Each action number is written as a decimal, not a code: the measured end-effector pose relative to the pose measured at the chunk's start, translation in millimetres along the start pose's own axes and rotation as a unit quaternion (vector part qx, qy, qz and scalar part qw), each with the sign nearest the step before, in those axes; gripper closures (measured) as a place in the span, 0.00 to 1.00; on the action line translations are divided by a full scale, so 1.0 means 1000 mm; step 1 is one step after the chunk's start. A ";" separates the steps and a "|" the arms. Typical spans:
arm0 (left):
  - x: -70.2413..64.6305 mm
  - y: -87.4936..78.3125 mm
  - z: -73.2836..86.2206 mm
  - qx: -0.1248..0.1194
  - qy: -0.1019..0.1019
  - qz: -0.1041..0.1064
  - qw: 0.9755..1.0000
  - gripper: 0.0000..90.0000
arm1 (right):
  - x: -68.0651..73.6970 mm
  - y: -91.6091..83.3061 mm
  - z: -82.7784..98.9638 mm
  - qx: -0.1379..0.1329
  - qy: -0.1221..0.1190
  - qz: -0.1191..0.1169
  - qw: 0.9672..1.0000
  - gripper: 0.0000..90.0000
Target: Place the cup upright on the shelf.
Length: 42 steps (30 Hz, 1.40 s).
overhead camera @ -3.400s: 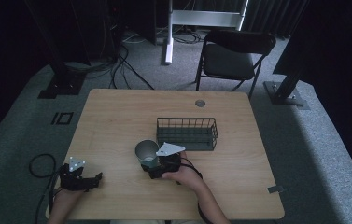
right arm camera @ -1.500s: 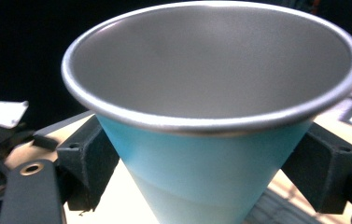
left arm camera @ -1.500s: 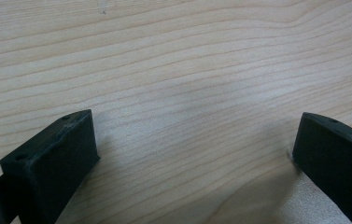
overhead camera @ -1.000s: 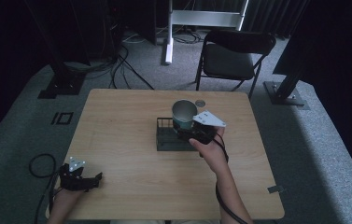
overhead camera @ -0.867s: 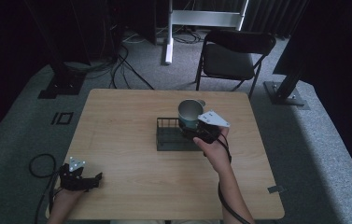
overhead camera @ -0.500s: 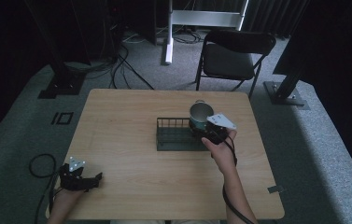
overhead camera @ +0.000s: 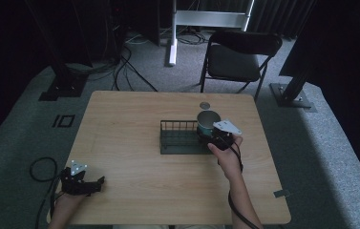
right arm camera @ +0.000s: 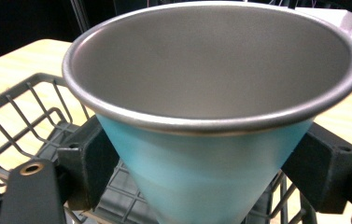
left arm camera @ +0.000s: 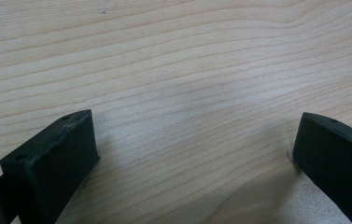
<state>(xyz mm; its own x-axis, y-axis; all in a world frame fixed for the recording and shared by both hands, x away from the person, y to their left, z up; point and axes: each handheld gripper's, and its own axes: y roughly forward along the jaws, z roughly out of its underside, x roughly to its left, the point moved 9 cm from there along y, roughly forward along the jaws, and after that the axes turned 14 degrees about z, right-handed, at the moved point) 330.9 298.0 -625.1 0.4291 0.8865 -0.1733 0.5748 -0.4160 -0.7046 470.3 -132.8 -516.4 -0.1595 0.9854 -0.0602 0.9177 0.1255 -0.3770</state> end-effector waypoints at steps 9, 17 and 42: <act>0.000 0.000 0.000 0.000 0.000 0.000 1.000 0.01 | 0.003 0.004 0.011 0.005 -0.002 0.000 1.000 0.19; 0.000 0.000 0.000 0.000 0.000 0.000 1.000 0.01 | 0.004 0.001 0.010 0.005 -0.005 -0.012 1.000 0.13; 0.000 0.000 0.000 -0.001 0.000 0.000 1.000 0.01 | -0.026 -0.038 0.025 -0.002 0.005 -0.016 1.000 0.12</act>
<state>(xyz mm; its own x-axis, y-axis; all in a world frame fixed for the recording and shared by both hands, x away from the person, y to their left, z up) 331.0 297.9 -625.1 0.4294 0.8863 -0.1732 0.5759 -0.4165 -0.7035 430.2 -165.9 -523.5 -0.1859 0.9818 -0.0390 0.9138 0.1581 -0.3741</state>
